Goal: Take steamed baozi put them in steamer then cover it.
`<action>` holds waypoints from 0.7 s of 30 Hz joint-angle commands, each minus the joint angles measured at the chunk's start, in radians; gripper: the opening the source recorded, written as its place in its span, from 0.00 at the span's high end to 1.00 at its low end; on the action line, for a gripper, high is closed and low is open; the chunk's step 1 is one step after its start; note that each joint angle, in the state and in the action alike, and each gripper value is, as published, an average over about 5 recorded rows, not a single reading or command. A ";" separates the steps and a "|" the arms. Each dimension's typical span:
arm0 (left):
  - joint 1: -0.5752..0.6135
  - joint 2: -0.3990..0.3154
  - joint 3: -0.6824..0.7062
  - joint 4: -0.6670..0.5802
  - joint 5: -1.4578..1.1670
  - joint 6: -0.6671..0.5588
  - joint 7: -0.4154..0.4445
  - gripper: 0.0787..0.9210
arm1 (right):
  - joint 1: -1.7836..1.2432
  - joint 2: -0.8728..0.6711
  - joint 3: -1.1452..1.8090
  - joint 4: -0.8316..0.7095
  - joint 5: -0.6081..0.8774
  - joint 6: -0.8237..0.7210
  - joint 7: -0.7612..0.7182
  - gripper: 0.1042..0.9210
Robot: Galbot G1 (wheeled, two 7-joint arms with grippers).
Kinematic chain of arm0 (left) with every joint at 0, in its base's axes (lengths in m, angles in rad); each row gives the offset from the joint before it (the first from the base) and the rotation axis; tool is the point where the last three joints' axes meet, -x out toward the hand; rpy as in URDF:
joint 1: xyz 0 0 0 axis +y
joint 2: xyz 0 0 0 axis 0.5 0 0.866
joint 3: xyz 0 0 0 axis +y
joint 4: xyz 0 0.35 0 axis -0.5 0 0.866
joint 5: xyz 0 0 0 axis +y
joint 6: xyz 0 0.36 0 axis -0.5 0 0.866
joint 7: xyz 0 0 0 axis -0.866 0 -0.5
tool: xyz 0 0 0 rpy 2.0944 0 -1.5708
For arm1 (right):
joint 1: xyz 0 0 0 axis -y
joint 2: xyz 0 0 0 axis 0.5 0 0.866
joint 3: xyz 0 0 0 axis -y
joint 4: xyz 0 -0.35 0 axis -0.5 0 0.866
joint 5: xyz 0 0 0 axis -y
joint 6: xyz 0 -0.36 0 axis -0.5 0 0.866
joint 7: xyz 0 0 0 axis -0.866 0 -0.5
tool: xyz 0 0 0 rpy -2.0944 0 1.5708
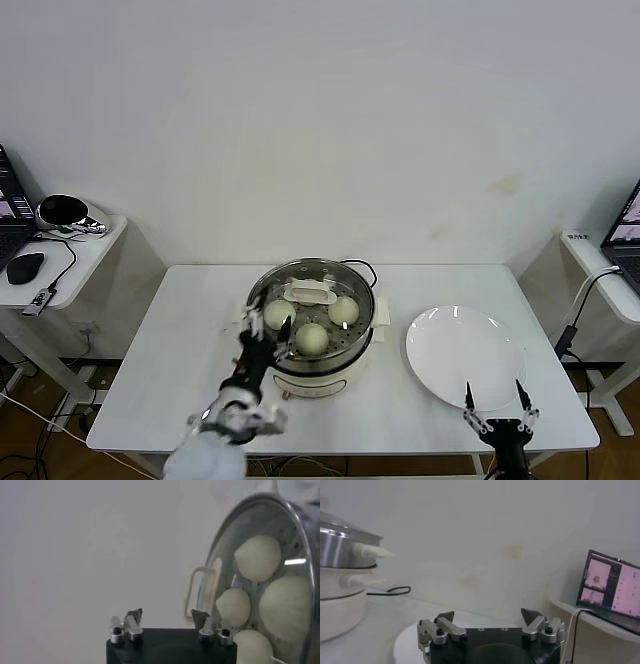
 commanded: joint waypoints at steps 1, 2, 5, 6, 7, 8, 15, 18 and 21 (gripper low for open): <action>0.507 -0.037 -0.370 -0.114 -0.938 -0.345 -0.251 0.12 | -0.024 -0.060 -0.056 0.017 0.051 -0.031 -0.044 0.12; 0.533 -0.039 -0.370 -0.114 -0.955 -0.353 -0.257 0.12 | -0.031 -0.075 -0.065 0.022 0.069 -0.043 -0.056 0.12; 0.583 -0.046 -0.376 -0.091 -0.996 -0.393 -0.267 0.12 | -0.051 -0.119 -0.087 0.044 0.132 -0.081 -0.089 0.12; 0.589 -0.051 -0.380 -0.077 -1.007 -0.398 -0.269 0.12 | -0.058 -0.130 -0.094 0.052 0.151 -0.091 -0.096 0.12; 0.592 -0.057 -0.386 -0.060 -1.021 -0.404 -0.270 0.12 | -0.065 -0.141 -0.102 0.062 0.168 -0.101 -0.103 0.12; 0.593 -0.063 -0.391 -0.040 -1.038 -0.410 -0.270 0.12 | -0.073 -0.150 -0.109 0.071 0.182 -0.110 -0.108 0.12; 0.582 -0.094 -0.419 0.088 -1.090 -0.479 -0.215 0.12 | -0.115 -0.163 -0.146 0.135 0.212 -0.162 -0.115 0.12; 0.577 -0.097 -0.429 0.107 -1.077 -0.485 -0.200 0.12 | -0.121 -0.162 -0.155 0.144 0.206 -0.173 -0.108 0.12; 0.573 -0.097 -0.438 0.109 -1.074 -0.484 -0.184 0.12 | -0.124 -0.162 -0.158 0.147 0.198 -0.180 -0.097 0.12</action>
